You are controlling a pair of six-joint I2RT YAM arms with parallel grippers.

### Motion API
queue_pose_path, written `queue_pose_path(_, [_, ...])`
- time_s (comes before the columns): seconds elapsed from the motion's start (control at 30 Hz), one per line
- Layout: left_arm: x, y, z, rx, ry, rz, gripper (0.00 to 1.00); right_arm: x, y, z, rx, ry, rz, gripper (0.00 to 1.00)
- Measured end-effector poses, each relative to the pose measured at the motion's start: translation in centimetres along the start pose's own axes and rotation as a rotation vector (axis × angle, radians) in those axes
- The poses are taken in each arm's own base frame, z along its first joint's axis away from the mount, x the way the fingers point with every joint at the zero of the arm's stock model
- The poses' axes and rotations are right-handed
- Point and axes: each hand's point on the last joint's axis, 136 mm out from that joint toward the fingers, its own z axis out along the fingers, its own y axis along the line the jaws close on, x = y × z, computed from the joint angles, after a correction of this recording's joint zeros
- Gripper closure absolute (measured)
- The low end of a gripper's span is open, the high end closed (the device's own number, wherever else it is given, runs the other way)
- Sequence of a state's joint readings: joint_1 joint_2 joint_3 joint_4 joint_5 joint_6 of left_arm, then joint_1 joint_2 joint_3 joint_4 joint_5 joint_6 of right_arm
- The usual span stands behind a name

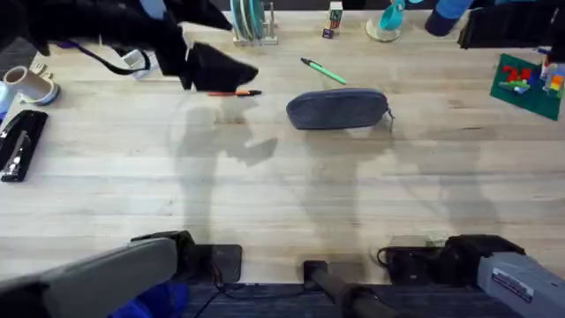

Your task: Unzip the bag, pick up the pens from the table one at a time and place them inside, then zip the bag closed.

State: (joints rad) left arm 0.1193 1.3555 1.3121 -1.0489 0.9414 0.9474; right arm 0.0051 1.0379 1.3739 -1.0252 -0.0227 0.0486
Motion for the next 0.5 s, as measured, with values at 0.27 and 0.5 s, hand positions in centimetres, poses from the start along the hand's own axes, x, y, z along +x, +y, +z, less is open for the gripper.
queue_pose_path(0.27, [1.9, -0.6, 2.6, 0.204, -0.078, 0.086, 0.008, 0.0, 0.0, 0.0, 0.0, 0.0, 0.0, 0.005])
queue_pose_path(0.5, [4.2, 0.9, 5.3, 0.296, -0.154, 0.112, 0.008, 0.0, 0.0, 0.0, 0.0, 0.0, 0.0, 0.006])
